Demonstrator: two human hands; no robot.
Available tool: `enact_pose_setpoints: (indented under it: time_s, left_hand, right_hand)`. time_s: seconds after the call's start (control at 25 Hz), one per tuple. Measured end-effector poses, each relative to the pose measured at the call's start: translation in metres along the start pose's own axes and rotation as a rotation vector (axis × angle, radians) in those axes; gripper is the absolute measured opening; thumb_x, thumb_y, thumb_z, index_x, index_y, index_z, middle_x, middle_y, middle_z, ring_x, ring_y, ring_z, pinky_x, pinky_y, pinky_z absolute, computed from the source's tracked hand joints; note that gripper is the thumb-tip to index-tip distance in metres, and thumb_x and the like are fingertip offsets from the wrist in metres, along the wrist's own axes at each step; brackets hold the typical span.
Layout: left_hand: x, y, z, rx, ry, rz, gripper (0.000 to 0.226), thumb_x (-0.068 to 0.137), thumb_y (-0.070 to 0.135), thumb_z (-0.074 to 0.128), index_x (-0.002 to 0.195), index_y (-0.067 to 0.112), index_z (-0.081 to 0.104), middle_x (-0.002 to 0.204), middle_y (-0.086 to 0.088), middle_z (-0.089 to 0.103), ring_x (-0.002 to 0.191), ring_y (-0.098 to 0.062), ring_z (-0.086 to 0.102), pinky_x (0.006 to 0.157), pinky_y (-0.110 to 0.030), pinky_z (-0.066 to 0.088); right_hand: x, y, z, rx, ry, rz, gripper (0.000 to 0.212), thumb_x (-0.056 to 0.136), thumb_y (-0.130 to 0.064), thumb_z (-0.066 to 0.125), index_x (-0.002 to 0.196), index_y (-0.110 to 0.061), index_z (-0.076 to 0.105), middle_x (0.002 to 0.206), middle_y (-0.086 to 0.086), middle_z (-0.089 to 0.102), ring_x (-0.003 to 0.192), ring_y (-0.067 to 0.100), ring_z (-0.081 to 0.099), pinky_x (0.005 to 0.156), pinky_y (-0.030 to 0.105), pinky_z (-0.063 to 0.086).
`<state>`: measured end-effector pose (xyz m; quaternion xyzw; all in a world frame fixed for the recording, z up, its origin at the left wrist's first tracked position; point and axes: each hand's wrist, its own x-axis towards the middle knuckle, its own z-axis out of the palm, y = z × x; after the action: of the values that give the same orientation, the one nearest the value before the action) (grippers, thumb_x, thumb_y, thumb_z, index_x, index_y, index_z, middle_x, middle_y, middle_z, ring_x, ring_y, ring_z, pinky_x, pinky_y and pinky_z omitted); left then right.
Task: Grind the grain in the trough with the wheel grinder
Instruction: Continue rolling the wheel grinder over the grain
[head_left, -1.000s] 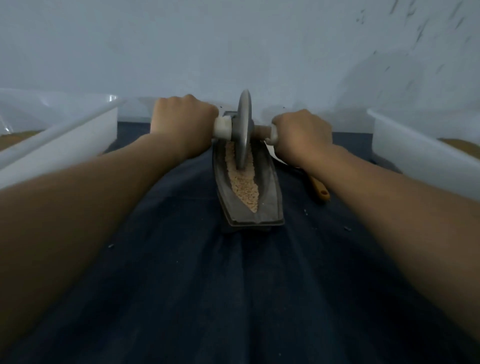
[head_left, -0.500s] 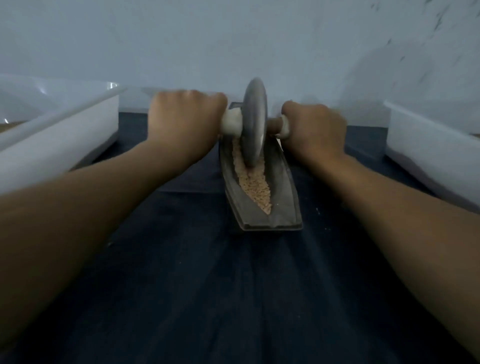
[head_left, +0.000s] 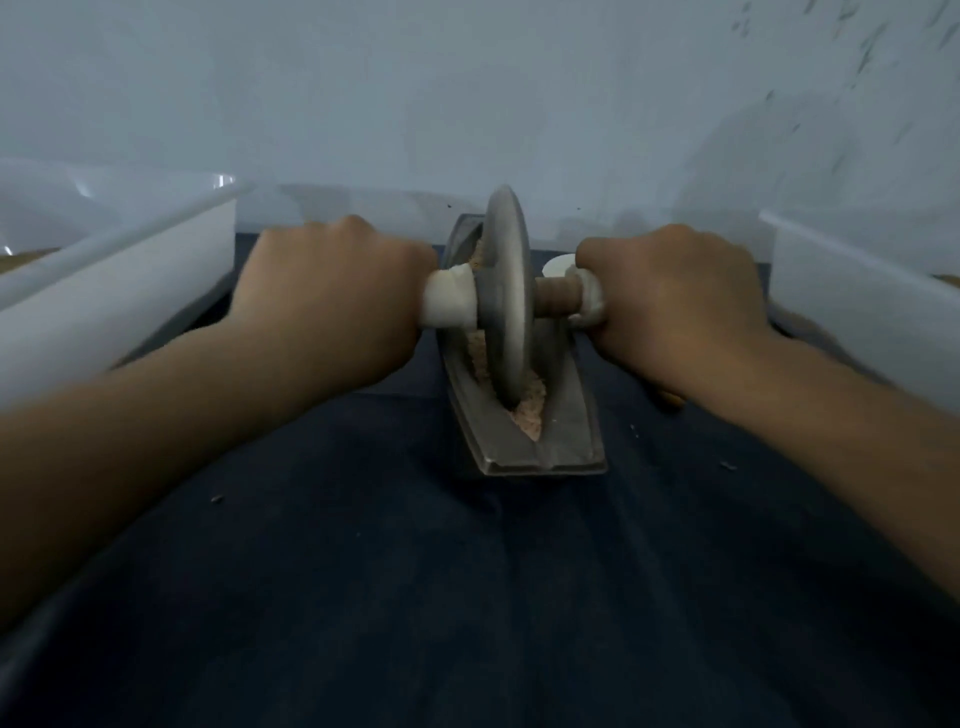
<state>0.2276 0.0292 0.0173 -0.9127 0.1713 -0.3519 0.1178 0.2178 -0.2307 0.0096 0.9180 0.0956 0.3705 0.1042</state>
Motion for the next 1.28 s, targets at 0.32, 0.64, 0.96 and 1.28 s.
enact_pose_setpoints:
  time_s: [0.32,0.64,0.96,1.28]
  left_hand:
    - [0.06,0.009,0.009,0.036,-0.211,-0.019,0.016,0.085,0.026,0.059,0.1,0.029,0.066,0.086,-0.006,0.057,0.076,-0.031,0.059,0.063,-0.035,0.038]
    - [-0.001,-0.003,0.0,-0.072,-0.064,0.02,0.005,0.075,0.035,0.059,0.079,0.038,0.059,0.057,0.008,0.033,0.044,-0.016,0.028,0.048,-0.02,0.022]
    - [0.051,0.001,0.03,-0.186,-0.331,-0.154,0.016,0.089,0.027,0.06,0.103,0.028,0.065,0.089,-0.006,0.06,0.078,-0.031,0.059,0.066,-0.039,0.048]
    - [0.016,0.004,-0.005,0.092,-0.045,0.075,0.022,0.069,0.027,0.073,0.072,0.034,0.052,0.056,0.007,0.018,0.044,-0.011,0.008,0.048,-0.018,0.013]
  right_hand:
    - [0.038,-0.001,0.017,0.148,-0.377,0.096,0.012,0.089,-0.025,0.064,0.088,-0.028,0.053,0.09,0.005,0.061,0.078,0.03,0.055,0.059,0.032,0.037]
    - [0.005,-0.002,-0.016,-0.022,-0.208,0.005,0.022,0.076,-0.025,0.07,0.071,-0.028,0.049,0.064,-0.004,0.046,0.053,0.017,0.043,0.048,0.022,0.022]
    - [0.072,-0.018,0.003,-0.002,-0.36,0.068,0.02,0.088,-0.014,0.065,0.106,-0.02,0.068,0.099,0.007,0.06,0.092,0.031,0.06,0.07,0.034,0.037]
    - [-0.001,0.006,-0.012,0.128,-0.228,0.033,0.028,0.069,-0.028,0.065,0.076,-0.05,0.048,0.055,-0.012,0.045,0.047,0.012,0.04,0.046,0.02,0.025]
